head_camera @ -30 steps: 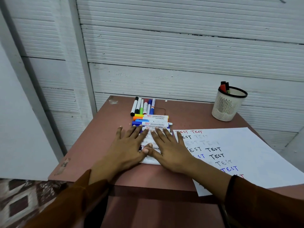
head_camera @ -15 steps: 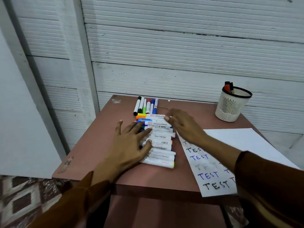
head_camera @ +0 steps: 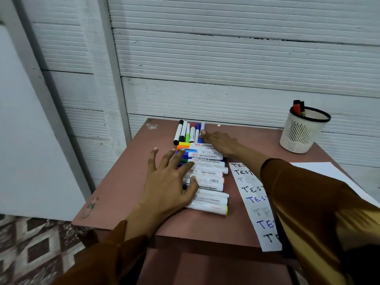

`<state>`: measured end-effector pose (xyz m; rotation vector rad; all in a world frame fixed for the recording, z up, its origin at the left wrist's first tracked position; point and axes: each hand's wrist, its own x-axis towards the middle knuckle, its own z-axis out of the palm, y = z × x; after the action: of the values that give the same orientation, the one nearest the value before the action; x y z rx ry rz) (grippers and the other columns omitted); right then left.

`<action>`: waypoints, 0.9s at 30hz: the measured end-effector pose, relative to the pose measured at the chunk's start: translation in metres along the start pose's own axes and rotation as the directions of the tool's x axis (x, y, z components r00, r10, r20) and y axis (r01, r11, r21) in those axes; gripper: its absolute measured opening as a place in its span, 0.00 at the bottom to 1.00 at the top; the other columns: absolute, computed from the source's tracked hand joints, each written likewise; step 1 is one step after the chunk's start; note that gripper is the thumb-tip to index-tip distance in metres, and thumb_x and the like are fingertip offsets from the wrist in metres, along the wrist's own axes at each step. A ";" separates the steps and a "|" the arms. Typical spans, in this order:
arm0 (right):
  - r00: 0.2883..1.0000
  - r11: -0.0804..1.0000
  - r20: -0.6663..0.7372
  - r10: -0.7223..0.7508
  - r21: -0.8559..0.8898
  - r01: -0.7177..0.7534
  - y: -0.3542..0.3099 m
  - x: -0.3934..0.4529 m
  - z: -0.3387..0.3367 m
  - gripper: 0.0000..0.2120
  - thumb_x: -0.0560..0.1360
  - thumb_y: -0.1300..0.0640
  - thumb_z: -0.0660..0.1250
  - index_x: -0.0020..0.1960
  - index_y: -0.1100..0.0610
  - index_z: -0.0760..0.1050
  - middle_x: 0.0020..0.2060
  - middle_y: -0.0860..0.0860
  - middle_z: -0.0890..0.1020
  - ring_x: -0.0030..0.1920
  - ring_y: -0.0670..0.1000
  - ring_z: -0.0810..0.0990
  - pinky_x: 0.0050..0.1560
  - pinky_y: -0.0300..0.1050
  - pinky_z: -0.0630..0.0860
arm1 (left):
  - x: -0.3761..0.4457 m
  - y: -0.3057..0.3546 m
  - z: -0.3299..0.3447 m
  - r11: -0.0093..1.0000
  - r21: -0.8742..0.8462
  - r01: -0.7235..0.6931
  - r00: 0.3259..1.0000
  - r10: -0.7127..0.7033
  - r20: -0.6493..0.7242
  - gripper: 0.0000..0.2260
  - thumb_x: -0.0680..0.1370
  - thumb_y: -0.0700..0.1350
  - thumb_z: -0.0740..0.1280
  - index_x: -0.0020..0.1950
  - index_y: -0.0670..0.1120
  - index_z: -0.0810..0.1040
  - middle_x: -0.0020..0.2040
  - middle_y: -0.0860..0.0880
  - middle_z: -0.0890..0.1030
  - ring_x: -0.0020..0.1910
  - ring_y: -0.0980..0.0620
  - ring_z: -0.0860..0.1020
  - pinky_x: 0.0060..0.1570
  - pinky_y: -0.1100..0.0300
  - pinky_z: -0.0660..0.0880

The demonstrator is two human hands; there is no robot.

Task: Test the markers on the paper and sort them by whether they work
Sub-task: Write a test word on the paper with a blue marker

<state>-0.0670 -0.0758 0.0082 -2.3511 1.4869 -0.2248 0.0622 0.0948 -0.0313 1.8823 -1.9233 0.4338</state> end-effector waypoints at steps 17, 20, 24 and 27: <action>0.991 0.984 -0.098 0.086 0.166 -0.069 0.010 0.004 -0.001 0.20 0.80 0.46 0.55 0.49 0.62 0.75 0.41 0.57 0.76 0.43 0.55 0.73 0.37 0.44 0.66 | -0.002 -0.001 0.001 1.000 0.005 0.019 1.000 -0.019 0.002 0.22 0.72 0.58 0.54 0.53 0.51 0.82 0.63 0.46 0.77 0.63 0.47 0.73 0.68 0.43 0.50; 0.943 0.925 -0.274 0.188 0.373 -0.076 0.023 -0.006 -0.010 0.11 0.78 0.60 0.60 0.40 0.62 0.76 0.34 0.55 0.73 0.37 0.54 0.69 0.30 0.42 0.62 | -0.001 0.000 0.002 1.000 0.015 0.025 1.000 -0.025 -0.005 0.22 0.73 0.58 0.53 0.53 0.51 0.82 0.62 0.46 0.77 0.63 0.47 0.74 0.68 0.43 0.51; 0.896 0.863 -0.360 0.262 0.503 -0.050 0.045 -0.025 -0.019 0.12 0.75 0.69 0.59 0.48 0.61 0.81 0.42 0.55 0.78 0.39 0.51 0.73 0.31 0.35 0.65 | -0.001 0.000 0.002 1.000 0.029 0.011 1.000 -0.012 0.003 0.22 0.73 0.59 0.53 0.53 0.51 0.83 0.62 0.46 0.78 0.62 0.47 0.74 0.68 0.43 0.52; 0.880 0.569 -0.241 0.409 0.821 -0.039 0.055 -0.041 -0.021 0.12 0.73 0.73 0.59 0.41 0.56 0.71 0.44 0.61 0.77 0.30 0.50 0.74 0.25 0.37 0.71 | 0.000 0.000 -0.001 0.999 0.050 -0.007 1.000 0.006 0.016 0.22 0.73 0.58 0.54 0.53 0.51 0.83 0.61 0.46 0.79 0.61 0.46 0.75 0.68 0.43 0.51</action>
<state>-0.1380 -0.0647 0.0097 -1.3825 1.4036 -1.1305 0.0622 0.0948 -0.0303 1.9174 -1.9465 0.4746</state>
